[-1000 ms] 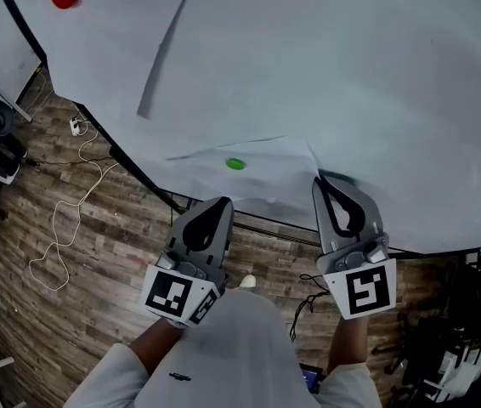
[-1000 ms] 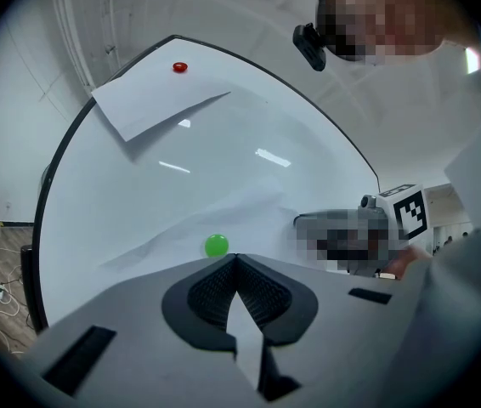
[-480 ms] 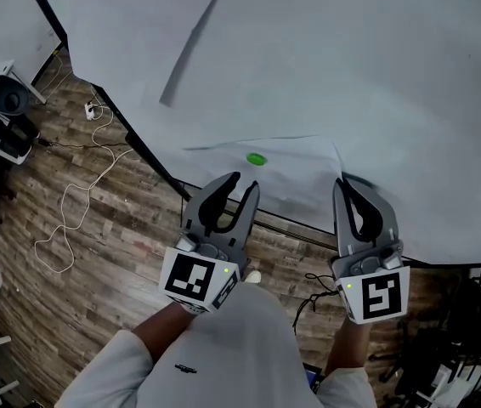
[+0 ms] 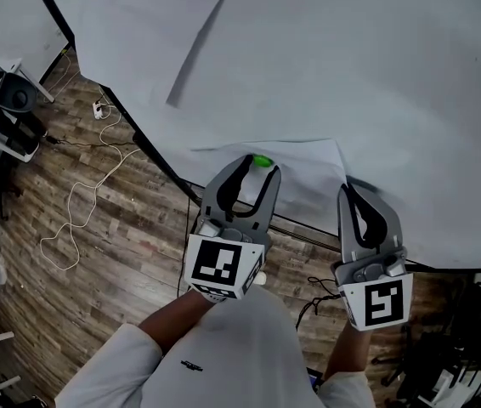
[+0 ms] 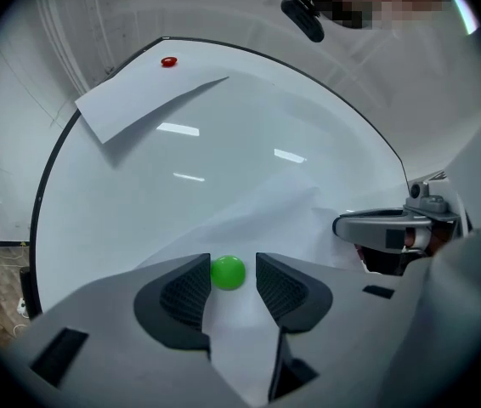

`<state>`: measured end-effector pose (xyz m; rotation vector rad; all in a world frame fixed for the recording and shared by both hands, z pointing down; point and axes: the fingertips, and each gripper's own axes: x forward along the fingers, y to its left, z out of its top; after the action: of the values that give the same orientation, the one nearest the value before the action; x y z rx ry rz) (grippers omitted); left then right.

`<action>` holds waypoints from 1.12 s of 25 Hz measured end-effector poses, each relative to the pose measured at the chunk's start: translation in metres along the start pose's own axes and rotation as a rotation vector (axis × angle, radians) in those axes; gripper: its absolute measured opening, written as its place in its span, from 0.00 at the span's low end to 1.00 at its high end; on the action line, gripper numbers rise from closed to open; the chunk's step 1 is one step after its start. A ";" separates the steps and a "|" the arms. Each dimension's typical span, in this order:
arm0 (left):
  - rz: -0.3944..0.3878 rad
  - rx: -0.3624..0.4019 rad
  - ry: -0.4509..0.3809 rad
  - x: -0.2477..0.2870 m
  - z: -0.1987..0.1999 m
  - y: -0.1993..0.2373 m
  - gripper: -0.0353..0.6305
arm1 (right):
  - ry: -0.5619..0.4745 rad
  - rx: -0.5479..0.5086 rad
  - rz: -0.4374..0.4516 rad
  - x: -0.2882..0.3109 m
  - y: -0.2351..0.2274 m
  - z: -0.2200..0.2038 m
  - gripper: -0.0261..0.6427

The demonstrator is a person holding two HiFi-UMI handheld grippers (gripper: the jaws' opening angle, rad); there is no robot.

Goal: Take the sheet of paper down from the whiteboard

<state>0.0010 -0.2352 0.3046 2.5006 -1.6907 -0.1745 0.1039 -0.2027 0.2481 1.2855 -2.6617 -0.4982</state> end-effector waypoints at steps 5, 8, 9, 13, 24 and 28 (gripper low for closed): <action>0.049 0.011 0.007 0.006 -0.003 0.007 0.28 | -0.007 0.008 0.003 0.001 0.000 0.000 0.06; 0.058 0.016 0.001 0.006 -0.003 0.009 0.25 | -0.009 0.009 0.006 0.001 0.001 0.000 0.06; 0.056 0.020 0.003 0.006 -0.002 0.008 0.24 | -0.013 0.009 0.006 0.001 0.001 0.000 0.06; 0.052 0.025 0.014 0.007 -0.002 0.009 0.24 | -0.005 0.028 -0.005 -0.001 0.000 -0.003 0.06; 0.016 -0.015 0.007 -0.009 0.000 0.011 0.24 | 0.018 0.030 -0.062 -0.013 0.005 -0.008 0.05; -0.008 -0.033 0.030 -0.021 -0.010 0.008 0.24 | 0.039 0.048 -0.096 -0.026 0.005 -0.013 0.05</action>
<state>-0.0131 -0.2181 0.3165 2.4744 -1.6534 -0.1634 0.1198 -0.1825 0.2619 1.4272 -2.6054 -0.4189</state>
